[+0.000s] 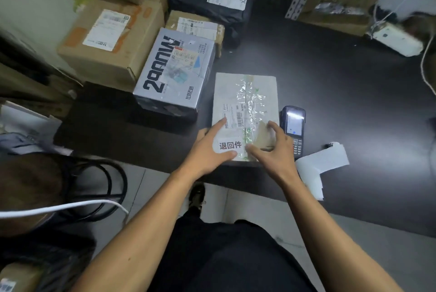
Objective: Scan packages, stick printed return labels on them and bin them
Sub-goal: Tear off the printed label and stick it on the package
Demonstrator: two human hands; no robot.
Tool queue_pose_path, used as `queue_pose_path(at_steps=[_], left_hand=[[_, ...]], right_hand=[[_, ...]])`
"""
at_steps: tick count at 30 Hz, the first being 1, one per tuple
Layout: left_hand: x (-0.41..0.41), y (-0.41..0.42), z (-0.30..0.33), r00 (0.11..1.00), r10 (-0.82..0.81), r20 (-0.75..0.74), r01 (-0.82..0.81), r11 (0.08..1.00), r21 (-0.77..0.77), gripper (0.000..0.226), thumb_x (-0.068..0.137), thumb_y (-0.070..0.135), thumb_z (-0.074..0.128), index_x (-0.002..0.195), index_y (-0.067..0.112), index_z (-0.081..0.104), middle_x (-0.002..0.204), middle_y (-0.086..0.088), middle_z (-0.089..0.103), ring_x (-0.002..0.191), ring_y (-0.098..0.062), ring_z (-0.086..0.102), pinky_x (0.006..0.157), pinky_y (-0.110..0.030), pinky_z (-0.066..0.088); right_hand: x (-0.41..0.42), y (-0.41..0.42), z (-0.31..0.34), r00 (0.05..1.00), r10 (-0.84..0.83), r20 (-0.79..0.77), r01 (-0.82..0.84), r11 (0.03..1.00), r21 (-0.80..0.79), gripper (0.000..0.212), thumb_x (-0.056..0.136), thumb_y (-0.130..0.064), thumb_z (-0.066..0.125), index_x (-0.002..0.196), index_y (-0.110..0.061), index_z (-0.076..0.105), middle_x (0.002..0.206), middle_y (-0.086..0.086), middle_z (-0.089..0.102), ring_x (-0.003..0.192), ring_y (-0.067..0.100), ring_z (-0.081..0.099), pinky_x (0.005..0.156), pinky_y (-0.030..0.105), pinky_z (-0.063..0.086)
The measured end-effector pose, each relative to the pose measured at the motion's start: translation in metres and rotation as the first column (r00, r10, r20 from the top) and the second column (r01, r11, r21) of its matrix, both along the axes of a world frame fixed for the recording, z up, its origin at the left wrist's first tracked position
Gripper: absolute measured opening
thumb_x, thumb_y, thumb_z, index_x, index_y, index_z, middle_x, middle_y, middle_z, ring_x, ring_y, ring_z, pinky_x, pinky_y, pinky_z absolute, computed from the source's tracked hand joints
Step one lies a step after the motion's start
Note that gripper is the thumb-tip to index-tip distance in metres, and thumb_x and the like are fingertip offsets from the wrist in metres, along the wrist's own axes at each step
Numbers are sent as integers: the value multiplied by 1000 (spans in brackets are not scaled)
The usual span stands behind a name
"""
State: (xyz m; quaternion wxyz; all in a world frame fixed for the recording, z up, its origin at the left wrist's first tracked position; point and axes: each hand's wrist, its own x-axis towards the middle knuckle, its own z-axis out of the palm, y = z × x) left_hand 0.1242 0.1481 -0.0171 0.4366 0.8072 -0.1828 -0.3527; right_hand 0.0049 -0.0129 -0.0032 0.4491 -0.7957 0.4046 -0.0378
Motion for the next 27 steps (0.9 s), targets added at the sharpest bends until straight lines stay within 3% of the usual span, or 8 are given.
queue_pose_path(at_steps=[4, 6, 8, 12, 16, 21, 27], left_hand=[[-45, 12, 8, 997, 70, 41, -68, 997, -42, 91, 78, 25, 82, 150, 45, 31, 129, 11, 32, 115, -3, 42, 78, 7, 31], [-73, 20, 11, 995, 85, 50, -83, 996, -33, 91, 78, 26, 82, 150, 46, 30, 130, 10, 32, 116, -5, 42, 88, -2, 32], [-101, 30, 15, 992, 114, 59, -112, 993, -34, 91, 78, 25, 82, 150, 46, 30, 132, 8, 32, 118, -7, 44, 97, -13, 33], [-148, 61, 19, 983, 174, 61, -172, 984, -32, 92, 78, 24, 82, 150, 46, 29, 134, 6, 32, 116, -4, 44, 94, -10, 31], [-184, 104, 22, 959, 275, 71, -273, 961, -42, 92, 78, 25, 82, 150, 47, 29, 137, 6, 33, 120, -8, 45, 95, -15, 35], [-220, 181, 24, 902, 420, 101, -416, 907, -56, 93, 79, 26, 82, 151, 46, 28, 133, 5, 36, 120, -8, 44, 90, -5, 32], [-271, 312, 21, 779, 616, 118, -613, 787, -69, 92, 76, 30, 84, 148, 51, 30, 137, 2, 38, 125, -8, 40, 105, -18, 30]], right_hand=[[-38, 3, 4, 993, 81, 83, -80, 997, -11, 86, 75, -35, 83, 146, -36, 34, 129, -5, 32, 118, 9, 37, 102, 23, 33], [-63, 6, 2, 990, 100, 95, -104, 994, 34, 87, 74, -35, 83, 146, -36, 34, 132, -5, 32, 119, 8, 39, 103, 22, 34], [-88, 12, -1, 982, 127, 136, -135, 989, 55, 89, 71, -42, 83, 145, -41, 34, 130, -9, 33, 123, 13, 49, 107, 30, 42], [-124, 35, 1, 968, 214, 133, -222, 974, 49, 90, 73, -41, 83, 148, -37, 32, 133, -9, 32, 123, 12, 46, 106, 26, 41], [-140, 67, 4, 930, 335, 154, -343, 939, 25, 94, 66, -56, 81, 145, -43, 31, 130, -8, 32, 124, 20, 50, 107, 40, 45], [-142, 132, 6, 852, 498, 164, -505, 863, 5, 90, 69, -53, 83, 142, -47, 31, 127, -9, 30, 127, 19, 44, 107, 42, 45], [-143, 259, 1, 724, 674, 149, -684, 729, 29, 94, 64, -62, 81, 141, -54, 27, 129, -15, 22, 128, 22, 46, 106, 43, 47]])
